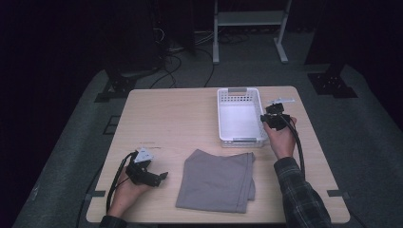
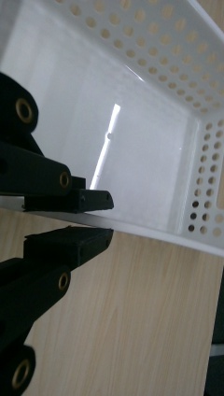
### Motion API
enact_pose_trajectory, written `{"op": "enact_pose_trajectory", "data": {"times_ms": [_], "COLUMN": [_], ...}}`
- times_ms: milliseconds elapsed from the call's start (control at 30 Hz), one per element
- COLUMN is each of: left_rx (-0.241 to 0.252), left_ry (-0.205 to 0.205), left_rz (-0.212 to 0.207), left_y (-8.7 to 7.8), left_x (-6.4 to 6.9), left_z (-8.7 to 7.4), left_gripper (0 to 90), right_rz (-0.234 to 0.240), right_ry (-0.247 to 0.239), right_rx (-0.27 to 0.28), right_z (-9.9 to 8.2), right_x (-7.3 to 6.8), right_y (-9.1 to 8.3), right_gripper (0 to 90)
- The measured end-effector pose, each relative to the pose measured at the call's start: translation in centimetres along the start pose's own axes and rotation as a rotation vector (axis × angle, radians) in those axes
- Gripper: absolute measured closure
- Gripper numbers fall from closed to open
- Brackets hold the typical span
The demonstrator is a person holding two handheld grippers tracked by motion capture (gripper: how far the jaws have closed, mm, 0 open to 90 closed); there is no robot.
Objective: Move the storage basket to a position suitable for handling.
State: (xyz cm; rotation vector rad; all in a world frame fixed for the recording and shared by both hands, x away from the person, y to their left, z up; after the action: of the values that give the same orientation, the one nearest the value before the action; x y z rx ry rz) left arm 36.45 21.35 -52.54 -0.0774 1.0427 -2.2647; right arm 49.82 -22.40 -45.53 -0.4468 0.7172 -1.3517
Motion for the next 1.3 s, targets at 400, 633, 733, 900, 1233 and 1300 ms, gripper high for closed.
{"op": "enact_pose_trajectory", "data": {"times_ms": [400,633,733,900,1233,1300], "left_rx": [0.003,0.000,0.000,0.000,-0.002,-0.002], "left_ry": [0.000,0.000,0.000,-0.001,-0.007,-0.006], "left_rz": [0.002,0.000,0.000,0.001,0.006,0.006], "left_y": [0.0,0.0,0.0,0.0,0.0,0.0], "left_x": [0.0,0.0,0.0,0.0,0.0,0.0], "left_z": [0.0,0.0,0.0,0.0,0.0,0.0], "left_gripper": [0.0,0.0,0.0,0.0,0.0,0.0], "right_rz": [-0.034,-0.037,-0.032,-0.035,-0.015,-0.015], "right_ry": [0.002,-0.013,-0.017,-0.034,-0.053,-0.053], "right_rx": [-0.012,-0.031,-0.038,-0.051,-0.078,-0.076], "right_z": [0.3,-0.1,-0.5,-1.1,-2.8,-3.0], "right_x": [3.9,6.4,7.2,8.3,9.7,9.9], "right_y": [-1.0,-2.4,-3.0,-4.1,-6.5,-6.7], "right_gripper": [84.2,83.9,83.9,83.9,83.7,83.2]}}
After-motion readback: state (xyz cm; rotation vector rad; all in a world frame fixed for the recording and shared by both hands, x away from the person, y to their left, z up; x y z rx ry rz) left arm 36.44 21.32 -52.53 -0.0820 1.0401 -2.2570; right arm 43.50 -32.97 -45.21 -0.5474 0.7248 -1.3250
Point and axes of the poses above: each handheld gripper's, and its own axes: y roughly forward along the jaws, z roughly out of its top, x roughly to its right, the point moved 6 cm from there along y, roughly forward along the jaws, and after that the axes turned 15 degrees about y, right-handed, at the moved point
